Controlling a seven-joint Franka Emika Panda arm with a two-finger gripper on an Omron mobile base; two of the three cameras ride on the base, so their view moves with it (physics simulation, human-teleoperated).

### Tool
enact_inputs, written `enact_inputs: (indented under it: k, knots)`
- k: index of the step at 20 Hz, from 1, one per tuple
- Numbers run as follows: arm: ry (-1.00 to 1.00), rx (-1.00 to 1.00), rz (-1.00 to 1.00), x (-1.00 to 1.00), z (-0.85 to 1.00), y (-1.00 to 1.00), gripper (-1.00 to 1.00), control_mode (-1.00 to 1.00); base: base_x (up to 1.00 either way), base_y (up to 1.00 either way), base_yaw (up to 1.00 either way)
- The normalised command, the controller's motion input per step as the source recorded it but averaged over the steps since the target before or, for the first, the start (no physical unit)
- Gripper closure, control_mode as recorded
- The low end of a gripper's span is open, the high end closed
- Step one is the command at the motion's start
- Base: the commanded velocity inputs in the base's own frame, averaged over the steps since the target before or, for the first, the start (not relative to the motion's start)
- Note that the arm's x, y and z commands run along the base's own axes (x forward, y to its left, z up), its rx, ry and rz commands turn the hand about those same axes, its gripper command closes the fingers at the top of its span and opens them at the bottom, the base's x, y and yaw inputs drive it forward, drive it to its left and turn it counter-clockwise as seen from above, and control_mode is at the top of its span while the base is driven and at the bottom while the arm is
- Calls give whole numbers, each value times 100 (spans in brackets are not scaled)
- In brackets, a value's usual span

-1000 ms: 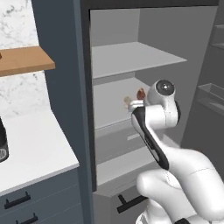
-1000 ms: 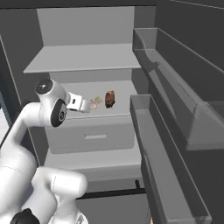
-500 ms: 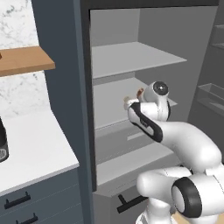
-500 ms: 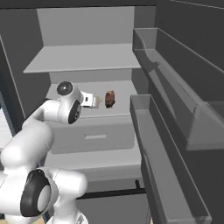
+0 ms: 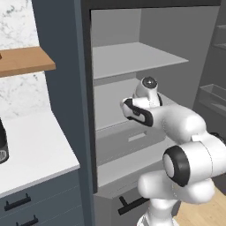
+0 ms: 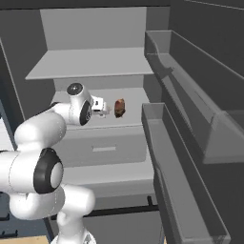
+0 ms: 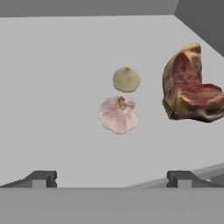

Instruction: Place one garlic and one steak in each tupperware on the nearby counter, to pack two identical lunches.

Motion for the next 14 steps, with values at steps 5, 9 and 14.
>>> enact_inputs:
  k: [5, 9, 14]
  knots:
    - [4, -2, 0, 28, -31, 4, -100, -100, 0, 0, 0]
    - [0, -2, 0, 20, -38, 0, -100, -100, 0, 0, 0]
    - [0, -1, 0, 36, -25, 0, -100, -100, 0, 0, 0]
